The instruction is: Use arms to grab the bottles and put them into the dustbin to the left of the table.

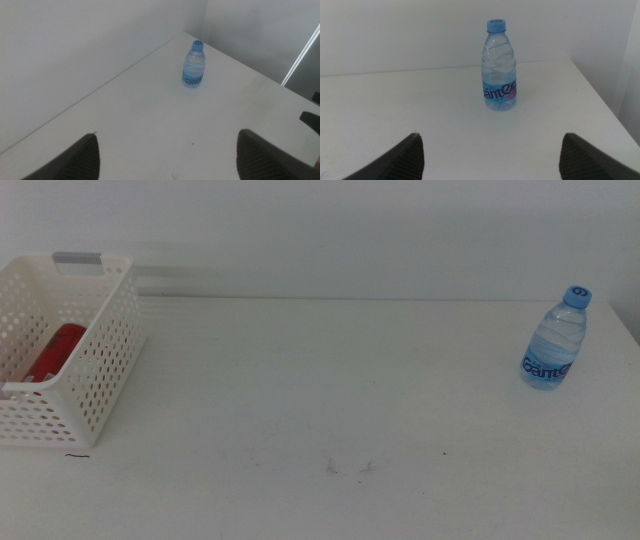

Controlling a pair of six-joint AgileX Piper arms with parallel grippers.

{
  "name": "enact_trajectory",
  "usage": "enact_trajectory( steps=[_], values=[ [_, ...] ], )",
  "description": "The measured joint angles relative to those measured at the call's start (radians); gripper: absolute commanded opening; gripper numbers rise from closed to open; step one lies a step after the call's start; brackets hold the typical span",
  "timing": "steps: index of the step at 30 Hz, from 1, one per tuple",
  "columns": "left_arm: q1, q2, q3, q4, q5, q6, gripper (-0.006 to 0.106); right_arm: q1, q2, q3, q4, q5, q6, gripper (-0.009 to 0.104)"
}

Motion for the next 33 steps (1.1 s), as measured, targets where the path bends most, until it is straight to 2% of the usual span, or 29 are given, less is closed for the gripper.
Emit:
enact_trajectory(
  steps=[4,10,15,17,24,33],
  values=[
    [0.000,0.000,0.000,0.000,0.000,0.000,0.094,0.000,0.074,-0.066,0.003,-0.008,-0.002,0.088],
    [0.000,0.000,0.000,0.000,0.000,0.000,0.094,0.000,0.302,-0.137,-0.004,-0.159,-0.024,0.088],
    [0.000,0.000,0.000,0.000,0.000,0.000,0.094,0.000,0.593,-0.060,-0.013,-0.597,-0.048,0.088],
    [0.000,0.000,0.000,0.003,0.000,0.000,0.094,0.000,0.728,-0.058,-0.004,-0.726,-0.063,0.088],
    [0.000,0.000,0.000,0.007,0.000,0.000,0.094,0.000,1.258,-0.178,0.011,-0.970,-0.085,0.088],
    [0.000,0.000,0.000,0.007,0.000,0.000,0.094,0.000,1.637,-0.340,0.037,-1.233,-0.097,0.088]
  ],
)
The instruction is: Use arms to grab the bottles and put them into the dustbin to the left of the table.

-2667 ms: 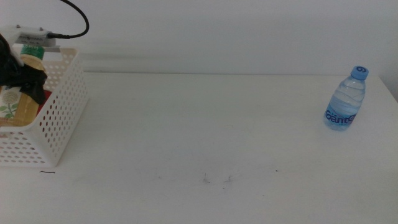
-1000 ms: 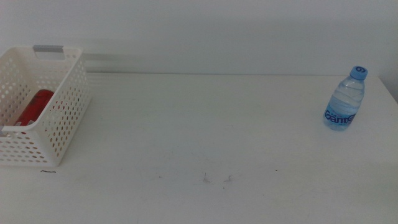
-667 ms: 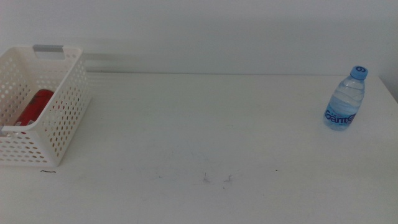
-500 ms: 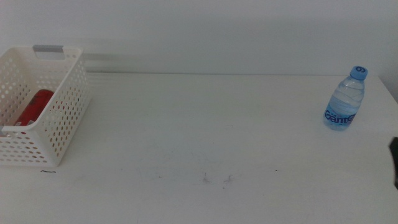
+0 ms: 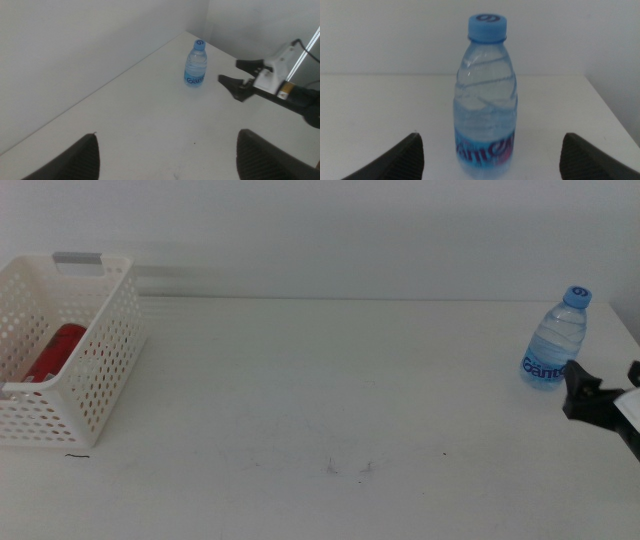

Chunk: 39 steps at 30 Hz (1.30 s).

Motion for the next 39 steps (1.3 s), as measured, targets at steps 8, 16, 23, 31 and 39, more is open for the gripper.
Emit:
enact_trajectory(
  steps=[8,16,23,31,39],
  values=[
    [0.000,0.000,0.000,0.000,0.000,0.000,0.094,0.000,0.214,-0.155,0.054,-0.038,-0.007,0.088],
    [0.000,0.000,0.000,0.000,0.000,0.000,0.094,0.000,0.356,-0.289,0.062,-0.042,-0.016,0.088],
    [0.000,0.000,0.000,0.000,0.000,0.000,0.094,0.000,0.439,-0.400,0.036,-0.042,-0.014,0.088],
    [0.000,0.000,0.000,0.000,0.000,0.000,0.094,0.000,0.516,-0.549,0.044,0.046,-0.015,0.020],
    [0.000,0.000,0.000,0.000,0.000,0.000,0.094,0.203,0.490,-0.737,0.172,0.287,-0.016,-0.002]
  ],
)
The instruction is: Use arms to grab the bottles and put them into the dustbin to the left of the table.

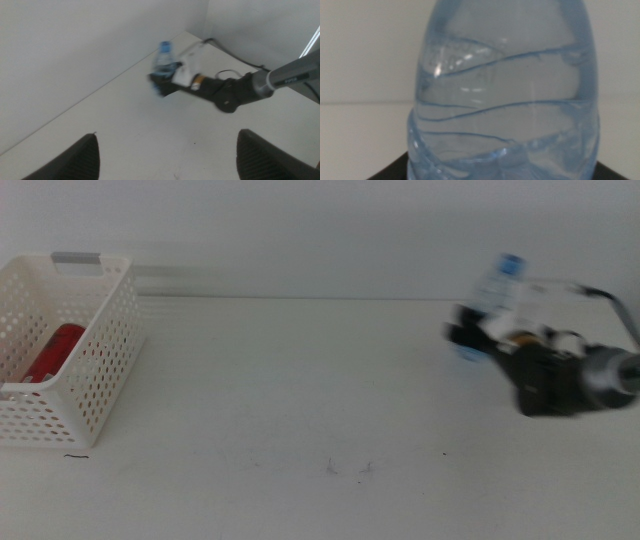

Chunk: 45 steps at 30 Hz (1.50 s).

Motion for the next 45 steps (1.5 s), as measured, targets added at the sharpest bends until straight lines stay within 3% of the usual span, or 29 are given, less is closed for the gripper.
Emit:
enact_trajectory(
  steps=[7,14,17,20,21,30,36,41,45],
  values=[
    [0.000,0.000,0.000,0.000,0.000,0.000,0.094,0.282,0.132,-0.357,-0.032,0.124,-0.041,-0.002],
    [0.000,0.000,0.000,0.000,0.000,0.000,0.094,0.372,0.305,-0.552,-0.036,0.220,-0.051,0.002],
    [0.000,0.000,0.000,0.000,0.000,0.000,0.094,0.379,0.316,-0.566,-0.034,0.224,-0.051,0.031],
    [0.000,0.000,0.000,0.000,0.000,0.000,0.094,0.383,0.316,-0.568,-0.030,0.237,-0.051,0.090],
    [0.000,0.000,0.000,0.000,0.000,0.000,0.094,0.385,0.311,-0.568,-0.028,0.265,-0.053,0.092],
    [0.000,0.000,0.000,0.000,0.000,0.000,0.094,0.389,0.131,-0.502,-0.028,0.748,-0.072,0.091],
    [0.000,0.000,0.000,0.000,0.000,0.000,0.094,0.389,-0.253,-0.294,-0.036,1.058,-0.072,0.091],
    [0.000,0.000,0.000,0.002,0.000,0.000,0.094,0.389,-0.592,-0.257,-0.070,1.331,-0.072,0.091],
    [0.000,0.000,0.000,0.008,0.000,0.000,0.094,0.389,-0.816,-0.257,-0.104,1.413,-0.056,0.091]
  ],
)
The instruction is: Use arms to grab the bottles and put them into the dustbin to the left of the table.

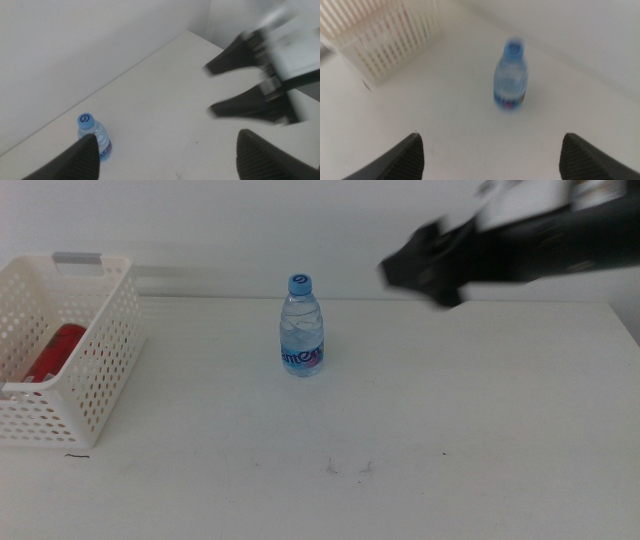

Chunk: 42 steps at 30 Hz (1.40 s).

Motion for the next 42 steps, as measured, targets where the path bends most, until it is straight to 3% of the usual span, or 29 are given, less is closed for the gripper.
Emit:
enact_trajectory(
  steps=[5,15,25,30,35,39,42],
  values=[
    [0.000,0.000,0.000,0.002,0.000,0.000,0.094,0.000,-0.136,0.000,-0.026,0.017,0.029,0.091],
    [0.000,0.000,0.000,0.016,0.000,0.000,0.094,0.000,-0.147,0.000,-0.026,0.029,0.036,0.091],
    [0.000,-0.030,0.057,0.198,-0.062,0.000,0.094,0.000,-0.147,0.000,-0.026,0.029,0.036,0.091],
    [0.000,-0.169,0.398,0.271,-0.381,0.000,0.094,0.000,-0.147,0.002,-0.026,0.029,0.036,0.091],
    [-0.047,-0.253,0.955,0.279,-1.018,-0.094,0.094,0.000,-0.147,0.002,-0.026,0.029,0.036,0.091],
    [-0.153,-0.134,1.371,0.351,-1.673,-0.296,0.094,0.000,-0.147,0.002,-0.026,0.029,0.036,0.091],
    [-0.184,0.042,1.512,0.375,-2.000,-0.392,0.094,0.000,-0.147,0.002,-0.026,0.029,0.036,0.091]
  ],
)
